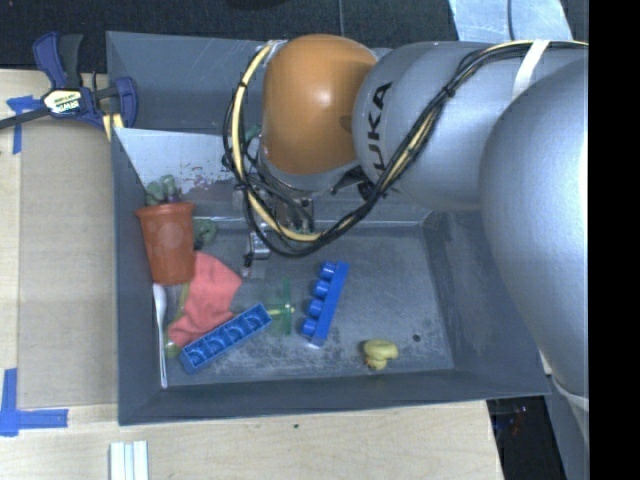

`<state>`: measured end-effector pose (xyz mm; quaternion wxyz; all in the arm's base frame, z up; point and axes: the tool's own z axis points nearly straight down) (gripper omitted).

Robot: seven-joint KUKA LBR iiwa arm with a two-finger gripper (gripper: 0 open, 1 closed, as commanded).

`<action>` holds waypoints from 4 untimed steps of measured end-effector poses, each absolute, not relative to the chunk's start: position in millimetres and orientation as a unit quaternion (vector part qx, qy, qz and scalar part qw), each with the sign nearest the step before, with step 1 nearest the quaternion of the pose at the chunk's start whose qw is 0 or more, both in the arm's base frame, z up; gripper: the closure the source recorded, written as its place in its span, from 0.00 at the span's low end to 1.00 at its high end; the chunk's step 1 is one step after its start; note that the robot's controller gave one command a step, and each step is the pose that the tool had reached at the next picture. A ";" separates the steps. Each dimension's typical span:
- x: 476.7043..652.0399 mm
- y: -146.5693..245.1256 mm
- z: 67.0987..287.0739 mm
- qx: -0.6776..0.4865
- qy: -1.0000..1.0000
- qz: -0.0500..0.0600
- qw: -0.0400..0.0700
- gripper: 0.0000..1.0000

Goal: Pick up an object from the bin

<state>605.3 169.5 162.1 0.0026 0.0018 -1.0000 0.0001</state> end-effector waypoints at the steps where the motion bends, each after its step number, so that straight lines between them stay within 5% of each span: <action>1: 607.0 168.7 167.5 0.000 -1.000 0.000 -0.001 0.00; 2: 568.6 199.6 97.1 -0.006 -1.000 -0.001 -0.003 0.00; 3: 550.9 178.5 75.0 -0.010 -1.000 -0.002 -0.009 1.00; 4: 550.9 178.5 75.0 -0.010 -1.000 -0.002 -0.009 1.00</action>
Offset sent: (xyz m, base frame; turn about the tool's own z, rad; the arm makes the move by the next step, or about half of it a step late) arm -0.0525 0.0420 -0.0921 0.0201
